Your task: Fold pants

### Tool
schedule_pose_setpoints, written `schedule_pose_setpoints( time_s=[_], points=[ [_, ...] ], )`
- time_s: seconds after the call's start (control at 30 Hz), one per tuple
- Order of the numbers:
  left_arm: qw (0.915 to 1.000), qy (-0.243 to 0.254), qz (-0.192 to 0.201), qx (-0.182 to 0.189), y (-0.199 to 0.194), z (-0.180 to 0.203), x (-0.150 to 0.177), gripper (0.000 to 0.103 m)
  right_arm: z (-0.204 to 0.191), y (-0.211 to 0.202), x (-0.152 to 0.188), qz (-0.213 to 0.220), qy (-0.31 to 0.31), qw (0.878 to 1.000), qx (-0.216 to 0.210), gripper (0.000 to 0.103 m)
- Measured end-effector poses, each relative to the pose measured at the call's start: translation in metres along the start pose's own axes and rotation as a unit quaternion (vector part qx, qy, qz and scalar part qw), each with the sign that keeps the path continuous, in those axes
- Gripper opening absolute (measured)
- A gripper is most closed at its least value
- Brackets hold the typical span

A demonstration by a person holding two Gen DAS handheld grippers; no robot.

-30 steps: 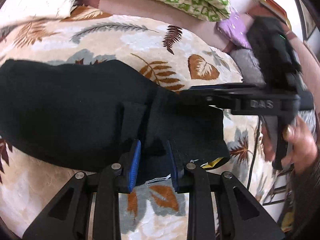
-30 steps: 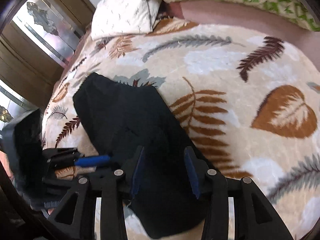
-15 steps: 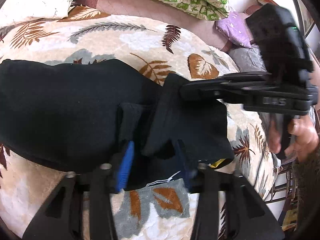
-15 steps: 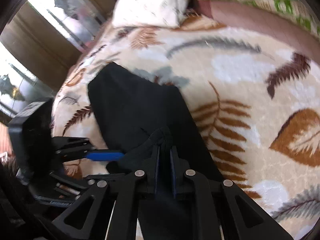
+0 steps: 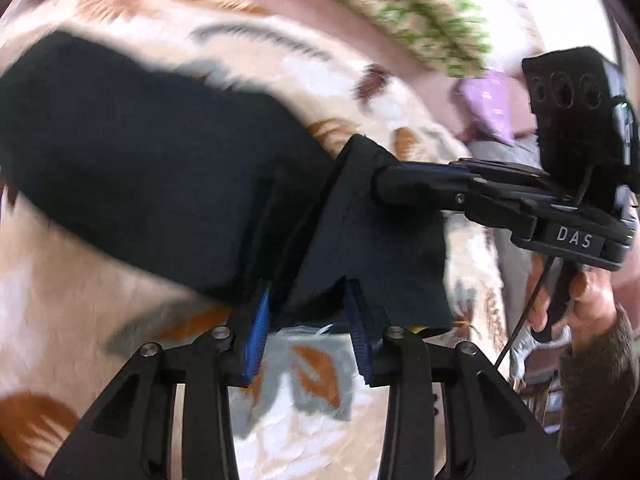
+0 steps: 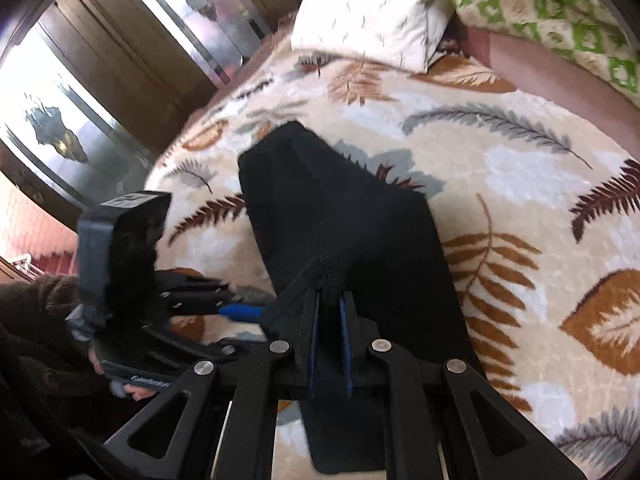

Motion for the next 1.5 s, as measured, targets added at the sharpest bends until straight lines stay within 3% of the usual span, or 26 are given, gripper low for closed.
schedule_pose_setpoints(
  time_s=[0.17,0.23,0.3,0.37,0.43,0.5,0.63,0.77,0.97,1.07,1.13,1.33,1.43,1.5],
  points=[
    [0.9998,0.007,0.010,-0.018,0.003,0.000,0.002,0.033,0.008,0.036,-0.003,-0.028,-0.022,0.996,0.077,0.016],
    [0.9999,-0.001,0.007,-0.013,0.003,-0.003,0.003,0.033,0.011,0.037,-0.003,-0.031,-0.018,0.997,0.066,0.029],
    [0.9999,-0.009,0.005,-0.003,0.005,-0.006,0.003,0.033,0.011,0.039,-0.001,-0.044,-0.035,0.996,0.074,0.062],
    [0.9999,-0.011,0.004,0.003,0.005,-0.008,0.003,0.033,0.012,0.046,0.001,-0.063,-0.053,0.993,0.080,0.067],
    [0.9999,-0.013,0.004,0.005,0.004,-0.009,0.004,0.033,0.007,0.055,0.005,-0.089,-0.047,0.994,0.038,0.067],
    [0.9999,-0.012,0.002,0.005,0.004,-0.009,0.004,0.033,-0.004,0.061,0.011,-0.115,-0.087,0.989,0.026,0.043],
    [0.9999,-0.016,0.004,0.005,0.003,-0.008,0.003,0.033,-0.003,0.054,0.010,-0.124,-0.098,0.987,0.018,0.014],
    [1.0000,-0.004,0.002,-0.002,0.008,0.003,-0.001,0.033,-0.005,0.037,0.014,-0.122,-0.102,0.987,0.010,0.012],
    [0.9997,0.021,0.008,-0.013,0.015,0.027,-0.010,0.033,0.005,0.009,0.007,-0.099,-0.091,0.990,0.030,0.012],
    [0.9995,0.007,0.001,-0.031,0.024,0.027,-0.016,0.033,0.018,-0.002,0.006,-0.095,-0.075,0.992,0.047,0.012],
    [0.9992,-0.003,-0.007,-0.040,0.031,0.024,-0.013,0.033,0.024,0.005,0.010,-0.099,-0.068,0.991,0.056,0.012],
    [0.9932,0.042,-0.011,-0.108,0.036,0.025,-0.005,0.029,0.035,0.042,0.012,-0.105,-0.042,0.991,0.066,0.017],
    [0.9927,0.054,-0.009,-0.107,0.033,0.022,-0.001,0.028,0.035,0.050,0.013,-0.102,-0.046,0.990,0.085,0.019],
    [0.9931,0.061,-0.006,-0.100,0.030,0.022,0.000,0.028,0.036,0.043,0.011,-0.088,-0.039,0.991,0.097,0.027]
  ],
)
Point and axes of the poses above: each gripper's, at about its wrist camera, not at the fingertips, and y roughly the way its jaws point, z to its right, x to its underside, the point moved 7 cm from there along y, roughly the way its jaws point, and after that the axes turned 8 degrees about x, right-handed, at the moved point
